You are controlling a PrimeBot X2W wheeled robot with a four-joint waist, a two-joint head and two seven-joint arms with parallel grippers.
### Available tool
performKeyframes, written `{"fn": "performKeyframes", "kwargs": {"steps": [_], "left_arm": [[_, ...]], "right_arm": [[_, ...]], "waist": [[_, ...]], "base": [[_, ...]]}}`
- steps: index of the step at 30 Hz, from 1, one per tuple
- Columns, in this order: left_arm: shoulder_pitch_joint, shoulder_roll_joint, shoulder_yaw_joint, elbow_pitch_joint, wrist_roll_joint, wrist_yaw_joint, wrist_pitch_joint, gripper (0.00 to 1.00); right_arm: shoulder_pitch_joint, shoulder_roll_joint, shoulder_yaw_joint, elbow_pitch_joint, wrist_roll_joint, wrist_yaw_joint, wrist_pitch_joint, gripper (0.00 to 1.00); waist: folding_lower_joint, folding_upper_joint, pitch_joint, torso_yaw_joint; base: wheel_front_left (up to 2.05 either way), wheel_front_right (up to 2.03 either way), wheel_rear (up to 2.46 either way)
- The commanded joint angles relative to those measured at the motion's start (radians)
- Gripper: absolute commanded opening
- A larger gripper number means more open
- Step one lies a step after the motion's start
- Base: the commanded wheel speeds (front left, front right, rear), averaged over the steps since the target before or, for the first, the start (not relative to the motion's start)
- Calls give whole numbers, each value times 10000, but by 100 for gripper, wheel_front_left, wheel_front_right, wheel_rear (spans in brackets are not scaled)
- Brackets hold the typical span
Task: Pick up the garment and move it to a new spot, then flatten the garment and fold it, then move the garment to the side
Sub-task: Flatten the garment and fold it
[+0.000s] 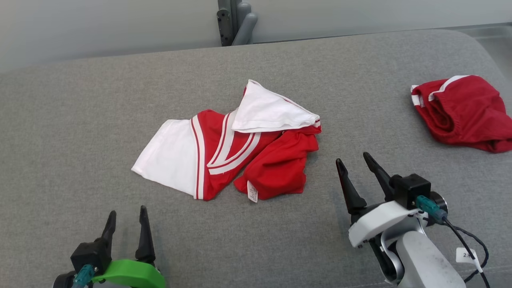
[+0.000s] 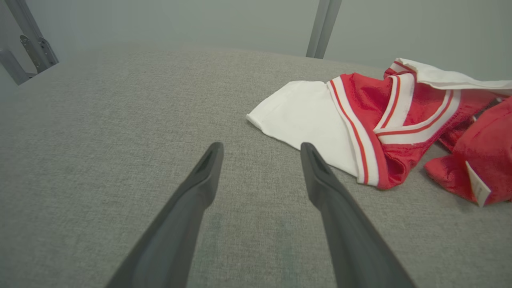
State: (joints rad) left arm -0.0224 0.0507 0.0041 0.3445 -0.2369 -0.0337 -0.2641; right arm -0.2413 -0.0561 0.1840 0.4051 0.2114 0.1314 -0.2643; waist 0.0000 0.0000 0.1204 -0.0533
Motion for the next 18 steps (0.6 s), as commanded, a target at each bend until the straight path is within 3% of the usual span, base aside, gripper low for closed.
{"fn": "performKeyframes", "kwargs": {"steps": [1,8,18], "left_arm": [[-187,10,-102,6,-48,48,4,100],[-715,15,-1234,112,-532,168,4,100],[-945,14,-1865,133,-1129,324,4,100]], "right_arm": [[-230,-128,105,-13,-67,-15,5,100],[-1687,-612,1629,285,-6,-12,5,100],[-3773,-1388,3347,2265,-449,-14,5,100]], "waist": [[0,0,328,313],[0,0,985,1295],[0,0,1474,2563]], "base": [[0,0,0],[0,0,0],[0,0,0]]}}
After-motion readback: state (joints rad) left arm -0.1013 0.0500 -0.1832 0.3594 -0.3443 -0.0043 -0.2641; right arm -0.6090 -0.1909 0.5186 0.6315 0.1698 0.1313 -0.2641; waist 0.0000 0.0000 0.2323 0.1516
